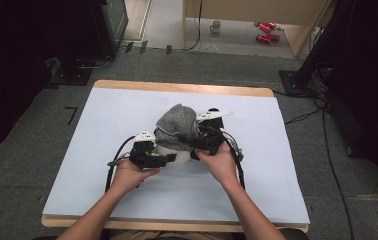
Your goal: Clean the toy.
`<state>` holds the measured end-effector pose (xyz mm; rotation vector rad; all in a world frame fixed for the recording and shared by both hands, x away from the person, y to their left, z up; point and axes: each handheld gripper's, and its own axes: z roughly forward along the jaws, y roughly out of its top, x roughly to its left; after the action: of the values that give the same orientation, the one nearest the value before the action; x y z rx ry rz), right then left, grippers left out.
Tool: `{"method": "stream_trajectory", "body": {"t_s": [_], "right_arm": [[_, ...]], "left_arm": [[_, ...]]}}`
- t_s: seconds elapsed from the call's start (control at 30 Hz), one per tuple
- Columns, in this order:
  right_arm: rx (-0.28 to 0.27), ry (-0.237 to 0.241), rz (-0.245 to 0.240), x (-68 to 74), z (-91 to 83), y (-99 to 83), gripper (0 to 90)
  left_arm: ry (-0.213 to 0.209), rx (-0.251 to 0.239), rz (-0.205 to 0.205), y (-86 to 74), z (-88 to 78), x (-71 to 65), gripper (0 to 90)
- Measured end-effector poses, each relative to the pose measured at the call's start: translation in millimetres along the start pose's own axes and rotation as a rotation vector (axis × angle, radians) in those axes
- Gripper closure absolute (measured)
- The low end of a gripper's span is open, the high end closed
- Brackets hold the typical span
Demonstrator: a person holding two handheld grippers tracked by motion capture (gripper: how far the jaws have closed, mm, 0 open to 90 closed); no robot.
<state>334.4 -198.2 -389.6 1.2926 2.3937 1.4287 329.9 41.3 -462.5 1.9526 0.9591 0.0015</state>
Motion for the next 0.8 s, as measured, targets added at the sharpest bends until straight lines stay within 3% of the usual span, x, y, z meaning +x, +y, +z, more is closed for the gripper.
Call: {"method": "stream_trajectory", "body": {"t_s": [0.07,0.2,0.33,0.5,0.63,0.8], "right_arm": [[0.003,-0.044,0.01,-12.5,-9.4,-1.7,78.3],[-0.021,-0.02,0.07,-30.6,-24.6,-2.5,78.5],[-0.042,-0.048,0.108,-42.7,-40.3,-0.8,78.5],[-0.062,-0.057,0.171,-60.1,-55.9,-5.4,78.4],[-0.064,-0.069,0.173,-59.9,-58.5,-8.5,78.3],[-0.079,-0.112,0.152,-54.8,-58.6,-13.4,78.0]], "left_arm": [[-0.015,-0.004,-0.006,1.3,-0.2,4.6,40.6],[-0.027,0.002,0.001,7.3,0.2,7.7,40.7],[-0.045,0.013,-0.021,8.8,0.3,14.2,40.7],[-0.049,0.012,-0.014,8.6,0.4,15.2,40.7],[-0.043,0.01,0.008,9.6,1.5,15.6,40.0],[-0.063,0.001,0.031,9.3,5.8,20.8,23.7]]}}
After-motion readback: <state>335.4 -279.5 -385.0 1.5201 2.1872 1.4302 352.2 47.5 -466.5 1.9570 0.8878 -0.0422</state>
